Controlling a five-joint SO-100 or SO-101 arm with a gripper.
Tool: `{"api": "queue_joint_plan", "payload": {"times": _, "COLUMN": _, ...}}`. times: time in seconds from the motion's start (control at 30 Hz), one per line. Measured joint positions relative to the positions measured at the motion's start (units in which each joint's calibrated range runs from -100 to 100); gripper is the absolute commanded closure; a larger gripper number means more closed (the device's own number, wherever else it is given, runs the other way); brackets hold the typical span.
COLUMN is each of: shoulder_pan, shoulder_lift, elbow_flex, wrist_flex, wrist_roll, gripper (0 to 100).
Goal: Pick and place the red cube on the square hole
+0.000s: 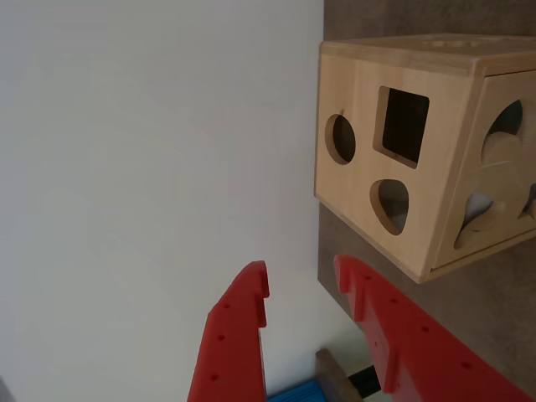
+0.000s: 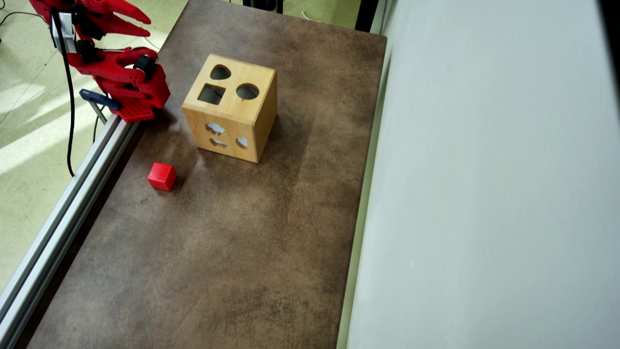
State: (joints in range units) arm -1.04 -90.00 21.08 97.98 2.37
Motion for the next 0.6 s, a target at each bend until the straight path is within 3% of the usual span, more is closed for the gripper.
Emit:
{"api": "queue_joint_plan", "payload": {"times": 0.33, "shoulder_pan": 0.07, "shoulder_lift": 26.95, "elbow_flex": -23.21, "wrist_flex": 0.0, "wrist_roll": 0.0, "gripper": 87}}
{"api": "queue_joint_plan", "payload": {"times": 0.6, "shoulder_pan": 11.0, "shoulder_lift": 39.58, "elbow_flex": -29.53, "wrist_flex": 0.0, "wrist_roll": 0.0, "gripper": 87}}
